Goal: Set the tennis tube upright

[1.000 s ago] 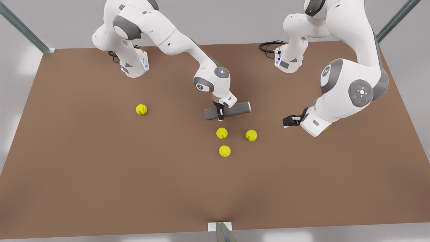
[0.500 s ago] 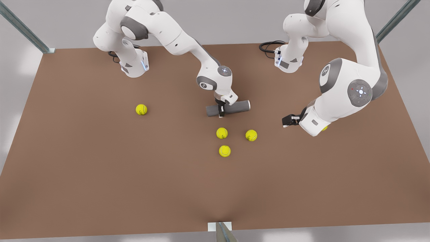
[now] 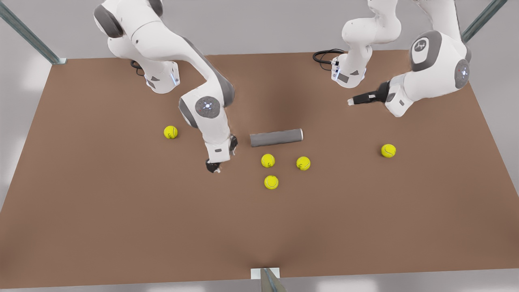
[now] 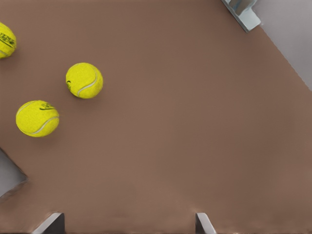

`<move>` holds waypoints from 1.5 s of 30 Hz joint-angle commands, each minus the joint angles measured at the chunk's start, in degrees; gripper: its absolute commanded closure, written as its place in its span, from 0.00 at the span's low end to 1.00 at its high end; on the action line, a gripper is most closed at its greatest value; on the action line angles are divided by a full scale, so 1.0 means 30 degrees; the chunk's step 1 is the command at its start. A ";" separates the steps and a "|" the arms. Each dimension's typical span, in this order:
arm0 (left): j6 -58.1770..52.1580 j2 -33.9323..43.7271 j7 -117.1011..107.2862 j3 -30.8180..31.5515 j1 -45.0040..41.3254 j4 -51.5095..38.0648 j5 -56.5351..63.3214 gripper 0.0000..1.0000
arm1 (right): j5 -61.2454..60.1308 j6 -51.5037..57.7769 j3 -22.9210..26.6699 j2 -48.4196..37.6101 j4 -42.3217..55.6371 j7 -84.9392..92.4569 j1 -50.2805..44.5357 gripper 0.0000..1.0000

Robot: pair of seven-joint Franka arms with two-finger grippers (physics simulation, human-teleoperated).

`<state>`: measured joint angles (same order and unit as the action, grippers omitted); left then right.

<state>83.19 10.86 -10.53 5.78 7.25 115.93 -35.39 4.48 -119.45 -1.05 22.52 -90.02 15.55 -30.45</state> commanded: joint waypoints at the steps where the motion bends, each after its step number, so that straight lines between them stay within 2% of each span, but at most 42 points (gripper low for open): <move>1: -0.0044 -0.0656 0.1744 0.0007 0.0277 -0.0059 -0.5869 0.01 | -0.0351 0.0412 0.0000 -0.0066 0.0065 0.0032 0.0801 0.00; 2: 0.1096 -0.2035 0.3977 0.0124 0.0191 0.0116 -0.5898 0.01 | -0.0645 0.1233 0.0029 -0.0417 0.0533 -0.0085 0.1974 0.00; 3: 0.3118 -0.2066 0.5115 0.1033 0.0133 0.1871 -0.6687 0.01 | -0.0646 0.1292 0.0029 -0.0799 0.0621 -0.0727 0.2853 0.00; 4: 0.3354 -0.3033 0.9221 0.1033 0.0953 0.3601 -0.7593 0.01 | -0.0675 0.2169 0.0029 -0.1092 0.0680 -0.1051 0.3410 0.00; 6: 1.0029 -0.2242 0.9018 0.5452 0.0748 0.6385 -1.2428 0.01 | -0.0645 0.2610 0.0146 -0.1648 0.0739 -0.1022 0.4376 0.00; 7: 1.1294 -0.2125 0.8578 0.6686 0.0923 0.6883 -1.3016 0.01 | -0.0645 0.2669 0.0146 -0.2088 0.0738 -0.1052 0.5021 0.00; 8: 1.1353 -0.1188 0.8461 0.6717 0.1011 0.7908 -1.3105 0.01 | -0.0704 0.4366 -0.0030 -0.2938 0.0709 -0.1809 0.7096 0.00; 10: 1.3228 -0.1333 0.7259 0.8006 0.0748 0.8027 -1.3632 0.01 | -0.0675 0.5334 -0.0001 -0.5954 -0.1663 -0.1902 0.9326 0.00; 13: 1.3521 -0.2153 0.7640 0.8064 0.0865 0.8174 -1.3632 0.01 | -0.0499 0.6769 0.0029 -0.6600 -0.2455 -0.2135 1.1321 0.00; 15: 1.3930 -0.3267 0.8929 0.8064 0.0953 0.8174 -1.3633 0.01 | -0.0411 0.7004 0.0000 -0.6219 -0.2103 -0.2135 1.1087 0.00; 17: 1.4576 -0.4438 0.9865 0.8064 0.0982 0.8027 -1.3779 0.01 | -0.0090 0.8704 -0.0147 -0.6395 -0.1928 -0.2253 1.1028 0.00; 21: 1.4868 -0.6313 1.2210 0.8064 0.1626 0.7734 -1.4892 0.01 | -0.0527 0.7092 -0.0264 -0.5575 -0.1313 -0.2282 1.1145 0.00; 23: 1.5044 -0.6431 1.2298 0.8064 0.1685 0.7734 -1.4951 0.01 | -0.0586 0.6976 -0.0264 -0.5166 -0.1049 -0.2136 1.1263 0.00; 25: 1.5572 -0.6869 1.2473 0.8064 0.1773 0.7734 -1.5009 0.01 | -0.0557 0.7064 -0.0323 -0.3701 0.0094 -0.2049 1.1173 0.00; 31: 1.5543 -0.8687 1.6370 0.8093 0.1627 0.7763 -1.8202 0.01 | -0.0557 0.7737 -0.0293 -0.3466 0.0094 -0.2224 1.1233 0.00; 45: 1.6100 -1.0679 1.8861 0.8093 0.1656 0.7441 -1.8701 0.02 | -0.0557 0.7679 -0.0293 -0.3055 0.0094 -0.2194 1.1116 0.00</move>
<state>131.49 -21.31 46.14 30.06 12.06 138.25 -91.19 2.81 -96.42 -1.93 13.35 -89.74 9.01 2.89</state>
